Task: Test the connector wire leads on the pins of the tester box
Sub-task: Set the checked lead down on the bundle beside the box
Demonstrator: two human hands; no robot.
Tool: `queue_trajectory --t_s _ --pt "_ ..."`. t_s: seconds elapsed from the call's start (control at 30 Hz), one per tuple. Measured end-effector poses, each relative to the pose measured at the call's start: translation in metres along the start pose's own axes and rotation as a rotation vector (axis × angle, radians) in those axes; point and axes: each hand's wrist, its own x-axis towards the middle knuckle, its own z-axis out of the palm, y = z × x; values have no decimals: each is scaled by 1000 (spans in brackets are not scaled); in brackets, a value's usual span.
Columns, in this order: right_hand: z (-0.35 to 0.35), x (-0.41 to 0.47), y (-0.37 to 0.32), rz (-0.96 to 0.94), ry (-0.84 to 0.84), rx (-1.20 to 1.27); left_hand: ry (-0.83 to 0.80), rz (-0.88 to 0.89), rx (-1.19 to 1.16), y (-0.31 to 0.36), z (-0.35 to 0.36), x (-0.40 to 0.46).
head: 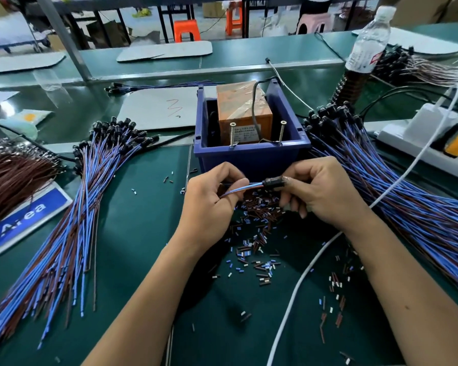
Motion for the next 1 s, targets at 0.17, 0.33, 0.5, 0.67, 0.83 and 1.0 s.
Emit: queue_trajectory --t_s 0.17,0.33,0.5,0.67,0.83,1.0 --pt "-16 0 0 -32 142 45 76 -13 -112 0 -14 5" --pt "-9 -2 -4 -39 113 70 130 -57 -366 7 -2 2" --pt "35 -2 -10 -69 166 328 198 -155 -400 7 17 -1" --pt "46 -1 -10 -53 171 347 265 -103 -319 13 24 -3" --pt "39 -6 -11 -100 -15 368 356 -65 -289 20 25 -7" --pt "37 -4 -13 -102 -13 534 353 4 -202 24 24 -12"
